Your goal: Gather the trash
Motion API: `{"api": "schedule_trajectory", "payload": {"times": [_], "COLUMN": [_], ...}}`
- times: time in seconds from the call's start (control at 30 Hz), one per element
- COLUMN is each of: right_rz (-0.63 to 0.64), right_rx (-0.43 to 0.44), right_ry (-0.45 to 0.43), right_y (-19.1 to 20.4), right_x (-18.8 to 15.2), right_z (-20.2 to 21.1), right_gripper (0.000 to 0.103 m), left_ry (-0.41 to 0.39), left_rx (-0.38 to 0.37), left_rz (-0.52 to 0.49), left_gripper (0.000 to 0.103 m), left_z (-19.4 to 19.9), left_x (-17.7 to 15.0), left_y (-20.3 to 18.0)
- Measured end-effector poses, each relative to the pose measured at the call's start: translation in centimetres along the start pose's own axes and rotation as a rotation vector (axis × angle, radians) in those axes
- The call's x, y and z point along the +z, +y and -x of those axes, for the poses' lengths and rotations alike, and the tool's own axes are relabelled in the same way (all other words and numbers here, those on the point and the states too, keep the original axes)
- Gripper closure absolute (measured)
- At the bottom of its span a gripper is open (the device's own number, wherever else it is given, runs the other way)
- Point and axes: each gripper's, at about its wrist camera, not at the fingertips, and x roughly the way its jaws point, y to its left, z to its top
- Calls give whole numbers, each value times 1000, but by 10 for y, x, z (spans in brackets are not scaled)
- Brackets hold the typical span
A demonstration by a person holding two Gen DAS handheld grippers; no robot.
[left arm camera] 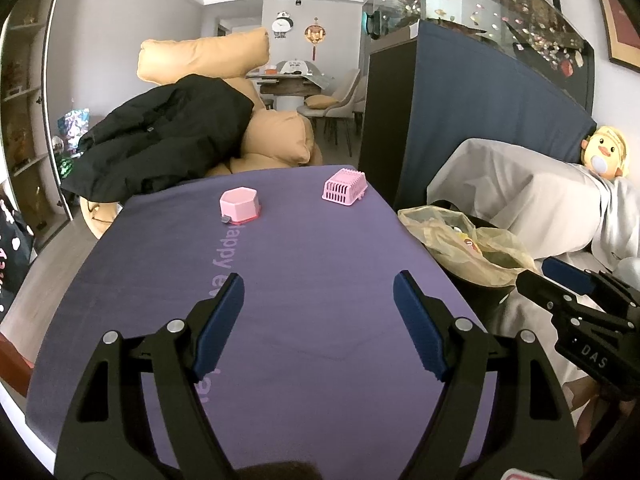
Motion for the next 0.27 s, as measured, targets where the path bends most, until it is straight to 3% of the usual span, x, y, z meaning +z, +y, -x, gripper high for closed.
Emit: {"api": "schedule_trajectory", "payload": {"times": [0.17,0.2,0.27], "right_rz": [-50,-102,-253], "right_rx": [14,19,-70], "right_ry": [50,53,40], "right_y": [-25,-44,-116], "right_x": [2,4,8], "right_z": [-9,-11,-15], "right_gripper": [56,56,55], "left_ry": [88,120,184], "left_rx": [-27,-48,-51], "left_rz": [70,74,50], "left_gripper": [30,30,30], "left_z": [-30,-46,-79], "left_x": [10,15,20], "left_y": [22,29,40]}}
